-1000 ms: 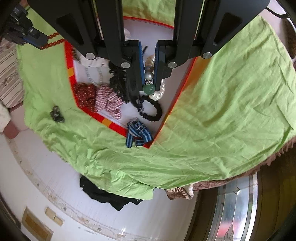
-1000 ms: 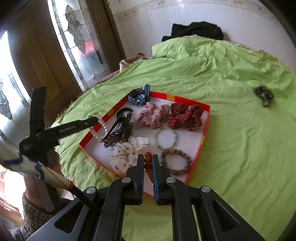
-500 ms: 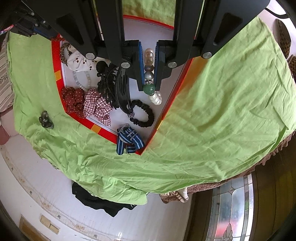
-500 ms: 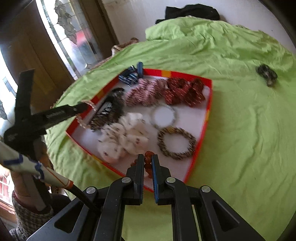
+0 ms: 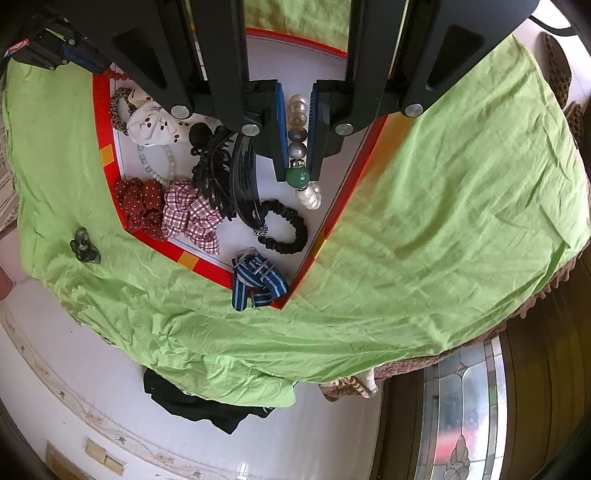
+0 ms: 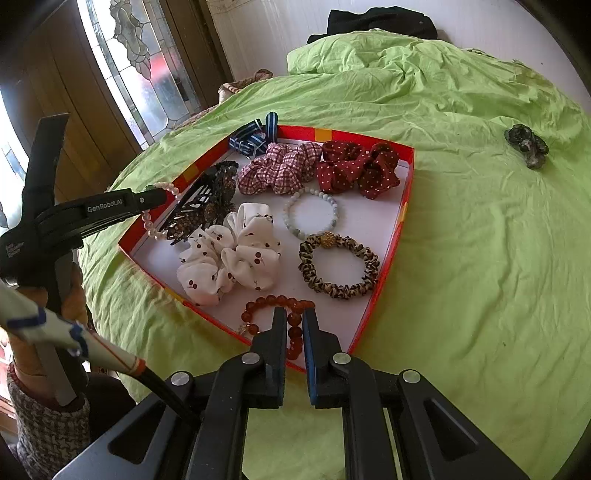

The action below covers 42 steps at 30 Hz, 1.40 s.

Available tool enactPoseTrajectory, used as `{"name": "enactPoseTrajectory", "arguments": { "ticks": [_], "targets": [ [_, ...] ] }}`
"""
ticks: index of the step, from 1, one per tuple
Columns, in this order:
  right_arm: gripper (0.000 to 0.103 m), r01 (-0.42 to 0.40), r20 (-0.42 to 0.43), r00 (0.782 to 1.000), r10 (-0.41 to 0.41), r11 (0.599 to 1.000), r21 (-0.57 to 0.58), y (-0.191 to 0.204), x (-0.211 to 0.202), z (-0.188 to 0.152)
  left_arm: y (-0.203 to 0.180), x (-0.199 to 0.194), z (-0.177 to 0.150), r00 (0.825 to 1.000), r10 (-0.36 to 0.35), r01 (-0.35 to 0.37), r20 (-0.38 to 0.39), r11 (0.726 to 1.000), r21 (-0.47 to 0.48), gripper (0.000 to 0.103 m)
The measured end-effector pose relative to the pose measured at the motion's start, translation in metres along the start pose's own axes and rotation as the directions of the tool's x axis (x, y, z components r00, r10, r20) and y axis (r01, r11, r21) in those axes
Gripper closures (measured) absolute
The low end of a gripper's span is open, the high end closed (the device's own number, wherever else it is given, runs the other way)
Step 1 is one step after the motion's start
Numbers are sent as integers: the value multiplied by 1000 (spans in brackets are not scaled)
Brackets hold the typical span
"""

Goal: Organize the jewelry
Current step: 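Carry pearl and red bracelets into the tray and open both tools, then lift both open tools up from the tray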

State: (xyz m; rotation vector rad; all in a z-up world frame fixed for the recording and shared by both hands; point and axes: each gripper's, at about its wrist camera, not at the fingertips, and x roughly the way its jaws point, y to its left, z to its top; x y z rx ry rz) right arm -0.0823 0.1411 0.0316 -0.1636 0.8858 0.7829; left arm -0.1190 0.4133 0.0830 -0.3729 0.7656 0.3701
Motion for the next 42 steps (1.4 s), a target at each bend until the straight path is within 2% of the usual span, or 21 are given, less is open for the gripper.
{"name": "enactPoseTrajectory", "arguments": {
  "ticks": [3, 9, 11, 16, 19, 29, 34, 42],
  "targets": [
    [76, 0, 14, 1000, 0, 1000, 13, -3, -3, 1, -3, -2, 0, 1000, 1, -2, 14, 1000, 16, 94],
    [74, 20, 42, 999, -21, 1000, 9, -4, -9, 3, -7, -7, -1, 999, -11, 10, 31, 1000, 26, 92],
    [73, 22, 45, 999, -22, 1000, 7, -4, -10, 2, -9, -10, -1, 999, -14, 13, 46, 1000, 25, 86],
    [72, 31, 54, 998, -31, 1000, 6, -5, -12, 0, -11, -22, -1, 994, -13, 11, 109, 1000, 21, 58],
    [71, 34, 59, 998, -35, 999, 12, -6, -14, -2, -12, -28, 0, 990, -17, 15, 138, 1000, 18, 49],
    [70, 40, 77, 996, -44, 998, 45, -15, -24, -10, -15, -33, -1, 987, -21, 19, 159, 1000, 15, 44],
    [64, 67, 112, 991, -72, 996, 53, -19, -35, -18, -17, -39, -3, 981, 11, -14, 193, 1000, 13, 35],
    [63, 105, 121, 986, -113, 992, 70, -28, -43, -29, -25, -44, -7, 967, 69, -82, 246, 996, 42, 29]
  ]
}}
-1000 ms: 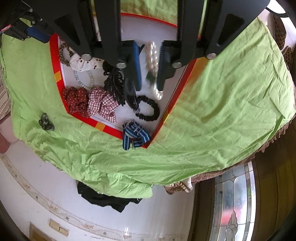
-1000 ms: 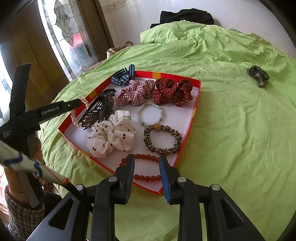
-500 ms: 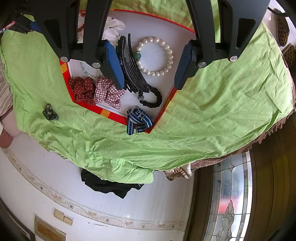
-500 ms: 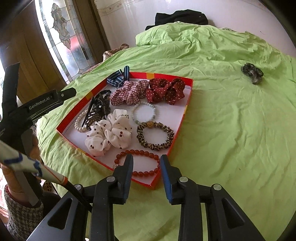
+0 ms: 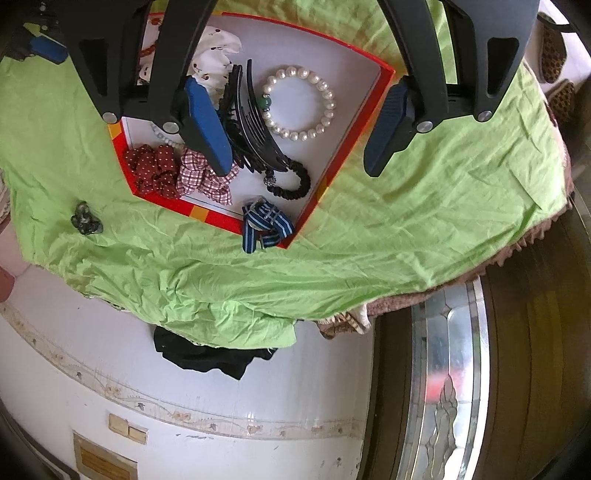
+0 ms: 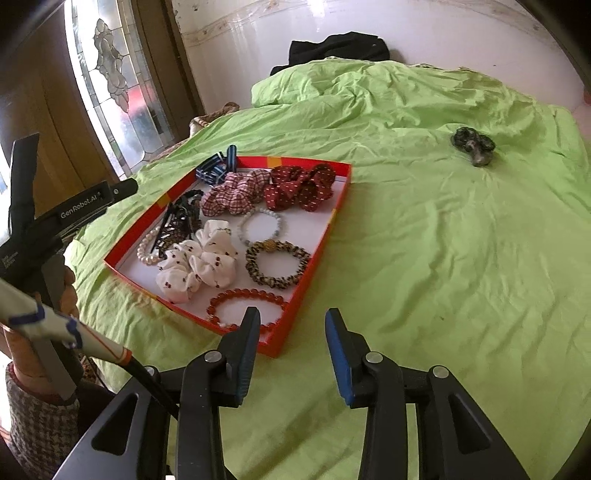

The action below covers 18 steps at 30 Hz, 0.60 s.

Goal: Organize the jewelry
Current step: 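Lift both open tools up from the tray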

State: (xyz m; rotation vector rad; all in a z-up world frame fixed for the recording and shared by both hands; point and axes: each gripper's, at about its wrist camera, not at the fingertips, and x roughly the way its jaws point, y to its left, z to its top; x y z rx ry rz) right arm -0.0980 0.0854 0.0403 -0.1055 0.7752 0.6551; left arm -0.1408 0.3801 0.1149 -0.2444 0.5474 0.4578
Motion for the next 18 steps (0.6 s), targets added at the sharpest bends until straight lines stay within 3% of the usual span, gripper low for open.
{"name": "enactPoseTrajectory", "arguments": {
  "ticks": [4, 10, 12, 18],
  "targets": [
    [63, 12, -1, 1000, -12, 1000, 14, -5, -3, -6, -8, -12, -2, 994, 68, -71, 83, 997, 33, 17],
    [62, 33, -5, 999, -33, 999, 22, -8, -6, -13, -17, -34, -4, 964, 148, -162, 222, 986, 44, 6],
    [62, 38, -6, 999, -38, 999, 20, -8, -6, -14, -19, -35, -4, 962, 152, -167, 228, 985, 48, 6],
    [61, 48, -11, 999, -48, 999, 10, -4, -4, -12, -24, -25, -7, 982, 115, -127, 148, 989, 73, 6]
  ]
}}
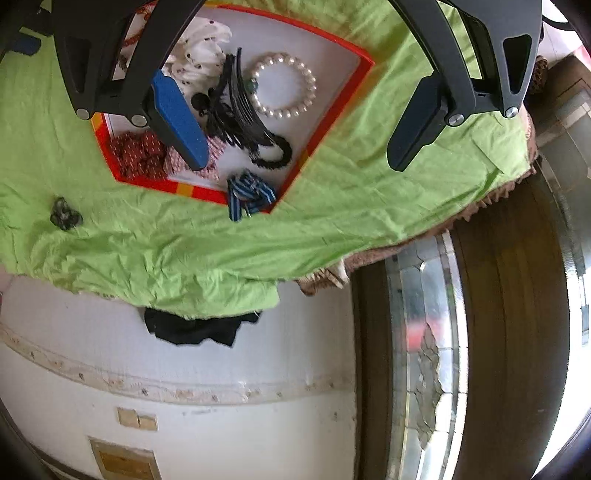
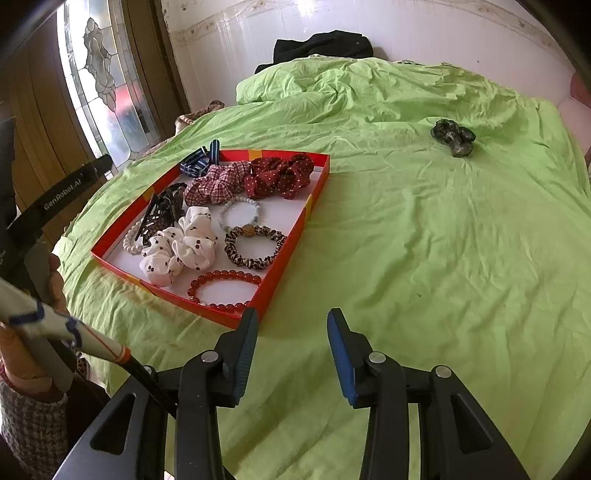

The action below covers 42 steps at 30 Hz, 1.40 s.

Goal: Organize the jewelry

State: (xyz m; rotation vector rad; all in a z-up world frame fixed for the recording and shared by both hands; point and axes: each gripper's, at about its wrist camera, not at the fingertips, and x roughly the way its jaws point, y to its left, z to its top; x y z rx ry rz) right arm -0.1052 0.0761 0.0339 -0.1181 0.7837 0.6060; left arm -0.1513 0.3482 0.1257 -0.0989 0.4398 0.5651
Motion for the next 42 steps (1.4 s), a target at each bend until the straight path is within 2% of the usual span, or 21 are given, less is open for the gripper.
{"name": "enactPoseTrajectory", "arguments": {
  "ticks": [4, 9, 16, 22, 33, 35, 37, 42],
  "targets": [
    [61, 3, 0, 1000, -3, 1000, -20, 7, 2, 8, -3, 8, -2, 998, -30, 31, -53, 1000, 5, 6],
    [61, -19, -17, 1000, 18, 998, -58, 20, 15, 34, -4, 17, -6, 992, -54, 54, -115, 999, -3, 6],
    [61, -36, -66, 998, 25, 985, -170, 61, 47, 61, 4, 30, -7, 978, -104, 94, -183, 994, -62, 6],
    [72, -29, -132, 991, -2, 972, -233, 86, 81, 66, 13, 36, -7, 966, -148, 124, -212, 985, -123, 6],
    [72, -29, -178, 984, -10, 976, -217, 92, 107, 76, 21, 42, -6, 959, -167, 129, -230, 976, -173, 6],
    [72, -44, -173, 985, 6, 975, -219, 91, 101, 77, 21, 41, -6, 959, -165, 128, -230, 977, -170, 6],
    [72, -60, -128, 991, 33, 976, -212, 89, 85, 83, 22, 41, -6, 959, -166, 128, -228, 977, -173, 6],
    [72, -22, -21, 1000, 18, 975, -219, 83, 57, 103, 25, 41, -4, 964, -151, 111, -221, 977, -183, 6]
  ]
}}
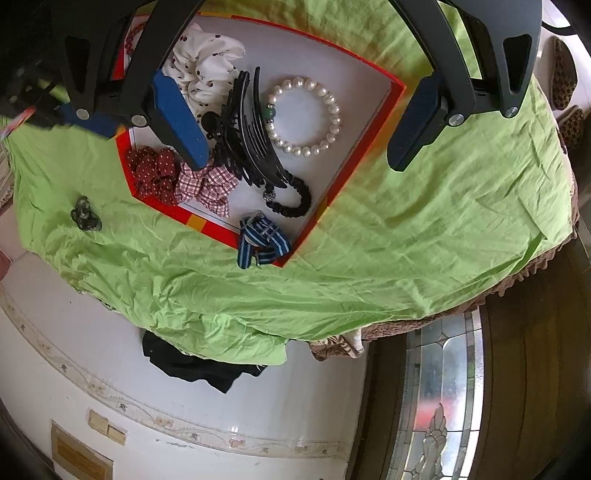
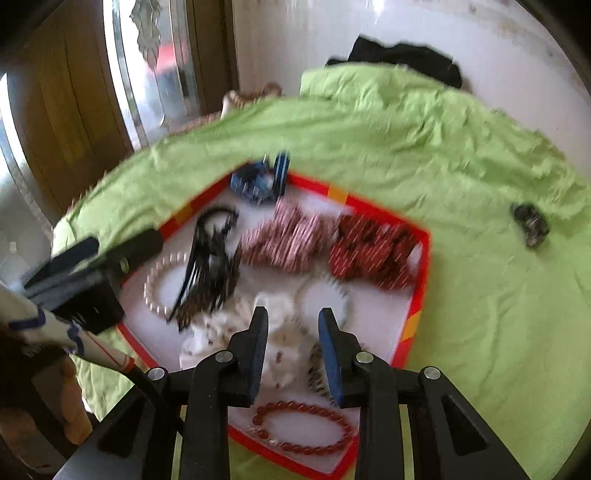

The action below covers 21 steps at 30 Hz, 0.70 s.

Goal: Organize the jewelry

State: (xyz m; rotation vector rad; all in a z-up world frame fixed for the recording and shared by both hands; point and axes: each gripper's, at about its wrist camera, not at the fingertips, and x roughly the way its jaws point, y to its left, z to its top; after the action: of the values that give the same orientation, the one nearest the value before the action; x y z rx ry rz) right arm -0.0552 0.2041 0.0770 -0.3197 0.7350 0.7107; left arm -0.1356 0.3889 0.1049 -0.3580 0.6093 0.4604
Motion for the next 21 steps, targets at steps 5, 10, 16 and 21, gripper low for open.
{"name": "enactPoseTrajectory", "arguments": {
  "ticks": [5, 10, 16, 21],
  "targets": [
    [72, 70, -1, 998, -70, 997, 22, -19, 12, 21, 7, -3, 3, 999, 36, -36, 21, 999, -6, 6],
    [74, 57, -37, 998, -52, 988, 143, -44, 44, 49, 10, -3, 7, 998, 50, -50, 27, 999, -17, 6],
    [74, -43, -103, 993, 62, 983, 176, -27, 89, 66, 17, -2, 11, 997, 69, -68, 34, 997, -20, 6],
    [74, -9, -231, 972, 32, 995, 100, -13, 123, 56, 42, -5, 20, 993, 110, -105, 49, 990, -93, 6]
  ]
}}
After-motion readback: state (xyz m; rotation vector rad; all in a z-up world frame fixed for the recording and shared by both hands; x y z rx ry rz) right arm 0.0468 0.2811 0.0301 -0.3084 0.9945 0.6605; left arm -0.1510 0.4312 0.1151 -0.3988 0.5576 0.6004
